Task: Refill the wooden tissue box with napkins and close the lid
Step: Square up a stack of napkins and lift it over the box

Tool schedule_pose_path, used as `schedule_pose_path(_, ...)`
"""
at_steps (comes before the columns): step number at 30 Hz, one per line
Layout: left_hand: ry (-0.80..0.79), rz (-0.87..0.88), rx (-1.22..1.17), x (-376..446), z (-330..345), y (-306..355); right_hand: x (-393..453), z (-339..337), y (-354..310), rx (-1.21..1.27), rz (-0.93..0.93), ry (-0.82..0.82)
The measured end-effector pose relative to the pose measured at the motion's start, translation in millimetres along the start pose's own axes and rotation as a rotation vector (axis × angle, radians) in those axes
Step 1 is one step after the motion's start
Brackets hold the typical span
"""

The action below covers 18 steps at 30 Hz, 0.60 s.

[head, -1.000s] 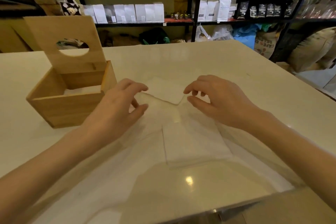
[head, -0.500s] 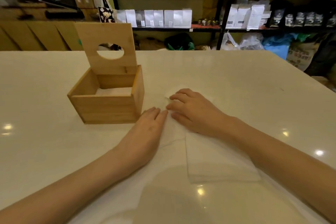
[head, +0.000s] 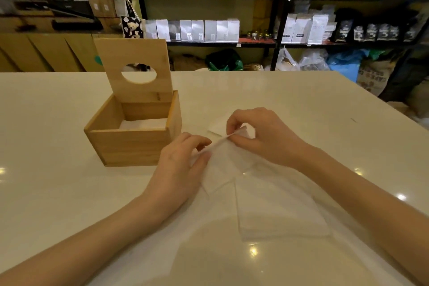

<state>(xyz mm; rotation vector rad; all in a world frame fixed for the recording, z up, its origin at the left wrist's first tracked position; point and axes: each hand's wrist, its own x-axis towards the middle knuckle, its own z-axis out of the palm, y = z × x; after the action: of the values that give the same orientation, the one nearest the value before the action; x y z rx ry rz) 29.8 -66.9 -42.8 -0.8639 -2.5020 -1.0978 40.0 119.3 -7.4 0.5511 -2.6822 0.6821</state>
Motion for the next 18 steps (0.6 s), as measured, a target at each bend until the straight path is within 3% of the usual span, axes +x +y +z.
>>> schedule_pose_path(4,0.074,-0.060,-0.200,11.0,-21.0,13.7,-12.4,-33.8,-12.6,0.150,0.044,0.140)
schedule_pose_path(8,0.038,-0.083,-0.380,22.6,-41.2,38.2,-27.1,-61.4,-22.1,0.261,0.088,0.224)
schedule_pose_path(13,-0.186,-0.210,-0.517,32.1,-41.4,61.0,-53.1,-74.6,-21.2,0.632,0.243,0.269)
schedule_pose_path(18,-0.485,-0.455,-0.663,27.9,-18.5,60.3,-83.9,-65.8,-4.0,0.754,0.511,0.121)
